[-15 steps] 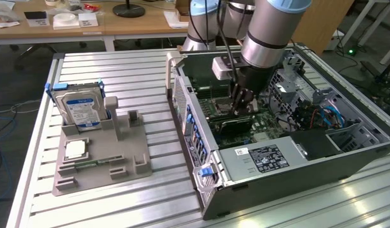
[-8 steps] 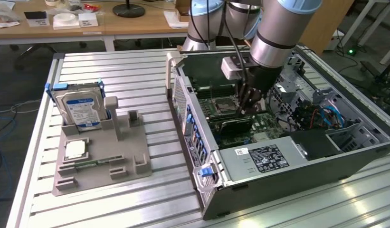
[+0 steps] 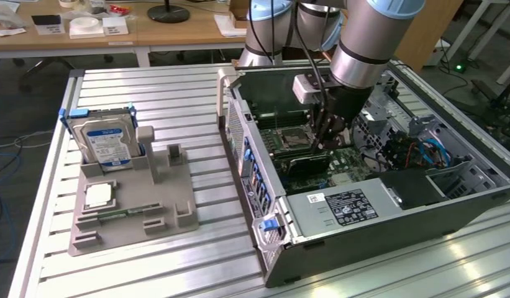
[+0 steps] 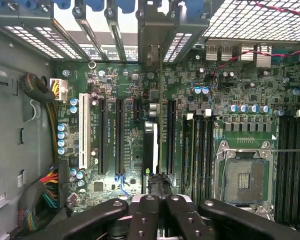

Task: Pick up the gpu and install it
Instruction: 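Press down on the gpu until it lock into place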

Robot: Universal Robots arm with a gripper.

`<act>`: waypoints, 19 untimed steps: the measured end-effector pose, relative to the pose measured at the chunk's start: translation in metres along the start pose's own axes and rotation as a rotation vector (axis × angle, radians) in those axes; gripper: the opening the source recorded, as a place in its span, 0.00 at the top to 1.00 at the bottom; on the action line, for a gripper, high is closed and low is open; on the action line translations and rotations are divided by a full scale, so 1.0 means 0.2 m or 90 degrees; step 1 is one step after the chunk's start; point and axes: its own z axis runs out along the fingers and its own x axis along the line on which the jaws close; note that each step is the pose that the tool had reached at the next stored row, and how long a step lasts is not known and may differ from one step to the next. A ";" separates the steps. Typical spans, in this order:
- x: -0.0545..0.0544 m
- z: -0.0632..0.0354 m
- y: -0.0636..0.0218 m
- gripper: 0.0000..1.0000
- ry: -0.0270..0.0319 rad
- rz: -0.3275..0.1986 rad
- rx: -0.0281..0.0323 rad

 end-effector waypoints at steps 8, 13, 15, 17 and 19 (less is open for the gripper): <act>0.00 -0.014 0.000 0.89 0.0000 0.000 0.0000; 0.00 -0.100 0.002 0.89 -0.0001 0.000 0.0000; -0.01 -0.102 0.005 0.89 0.0000 0.005 0.0001; -0.01 -0.108 0.011 0.89 0.0001 0.016 0.0004; -0.01 -0.116 0.021 0.89 -0.0001 0.035 0.0010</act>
